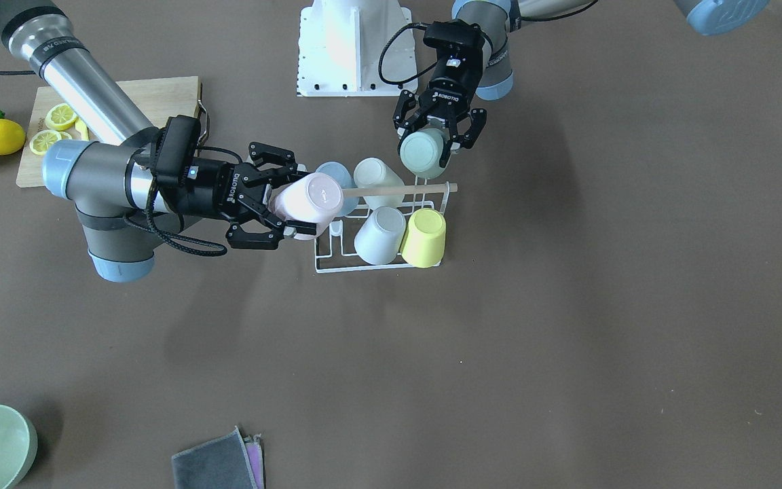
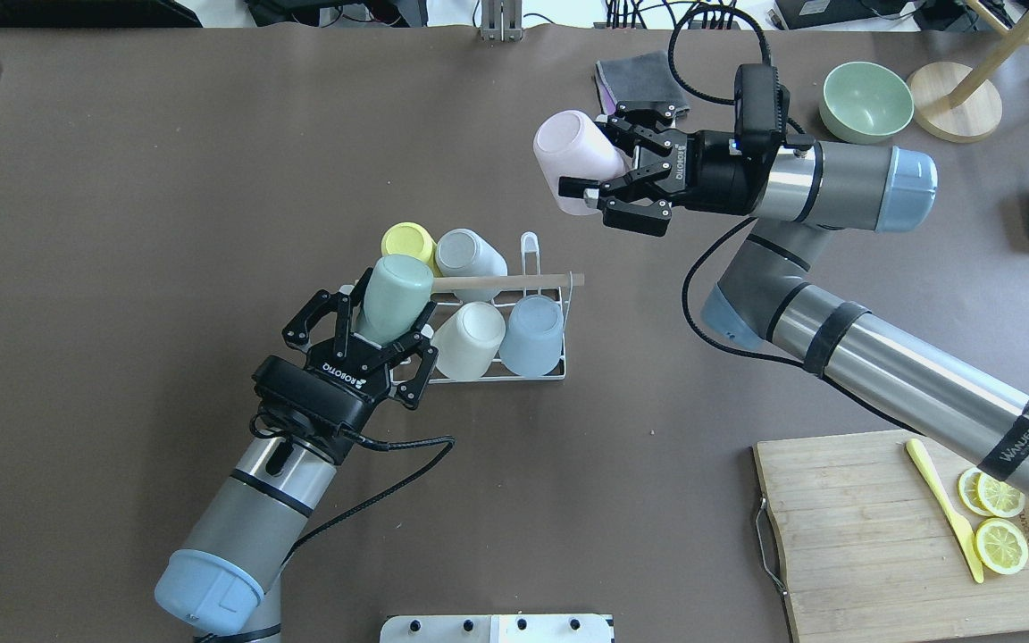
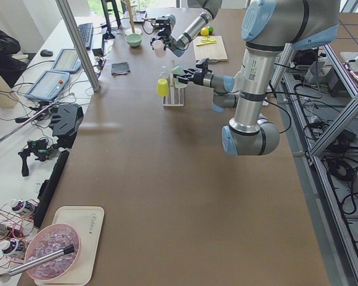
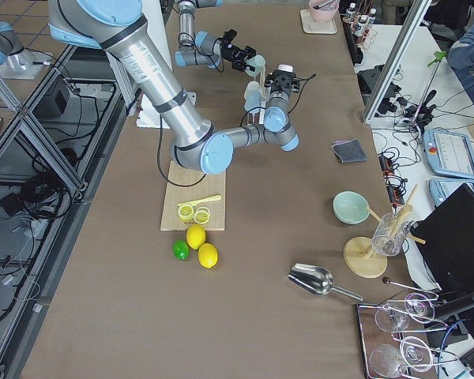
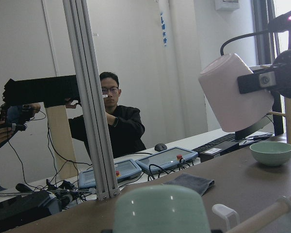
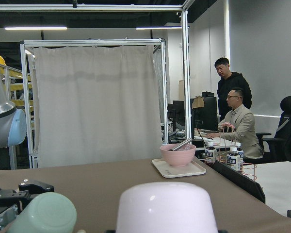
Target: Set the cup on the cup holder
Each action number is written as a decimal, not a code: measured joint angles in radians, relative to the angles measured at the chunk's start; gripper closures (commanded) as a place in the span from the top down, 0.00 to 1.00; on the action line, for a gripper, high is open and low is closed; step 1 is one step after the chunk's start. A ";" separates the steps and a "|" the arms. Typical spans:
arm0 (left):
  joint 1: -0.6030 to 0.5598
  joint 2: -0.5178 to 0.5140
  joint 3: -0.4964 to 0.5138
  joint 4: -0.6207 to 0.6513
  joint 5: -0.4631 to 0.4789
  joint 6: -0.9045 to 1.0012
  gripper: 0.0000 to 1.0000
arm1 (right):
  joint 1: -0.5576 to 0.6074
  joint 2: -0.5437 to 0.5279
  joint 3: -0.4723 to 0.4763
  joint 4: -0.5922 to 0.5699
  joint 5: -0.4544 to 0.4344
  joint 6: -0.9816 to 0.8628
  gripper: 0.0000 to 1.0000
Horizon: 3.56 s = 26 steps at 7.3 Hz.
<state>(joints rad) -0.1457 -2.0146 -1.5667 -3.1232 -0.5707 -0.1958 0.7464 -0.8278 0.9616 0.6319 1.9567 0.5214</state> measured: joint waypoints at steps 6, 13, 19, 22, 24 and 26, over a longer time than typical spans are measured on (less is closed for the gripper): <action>0.000 -0.004 0.021 -0.001 -0.002 0.001 0.00 | -0.039 0.042 -0.077 -0.020 -0.004 -0.120 0.00; 0.000 -0.005 0.044 -0.007 -0.004 0.001 0.97 | -0.068 0.063 -0.114 -0.029 -0.003 -0.177 0.00; -0.039 -0.004 -0.059 0.005 -0.015 0.004 0.97 | -0.085 0.051 -0.111 -0.028 -0.011 -0.195 0.00; -0.119 -0.004 -0.127 0.036 -0.077 0.005 0.97 | -0.088 0.044 -0.108 -0.026 -0.011 -0.196 0.00; -0.166 -0.004 -0.136 0.063 -0.124 0.004 0.97 | -0.089 0.042 -0.107 -0.026 -0.011 -0.194 0.38; -0.251 -0.006 -0.145 0.108 -0.208 -0.001 0.98 | -0.088 0.038 -0.103 -0.026 -0.006 -0.182 1.00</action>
<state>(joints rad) -0.3972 -2.0205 -1.7115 -3.0156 -0.7790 -0.1967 0.6581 -0.7901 0.8590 0.6060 1.9510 0.3392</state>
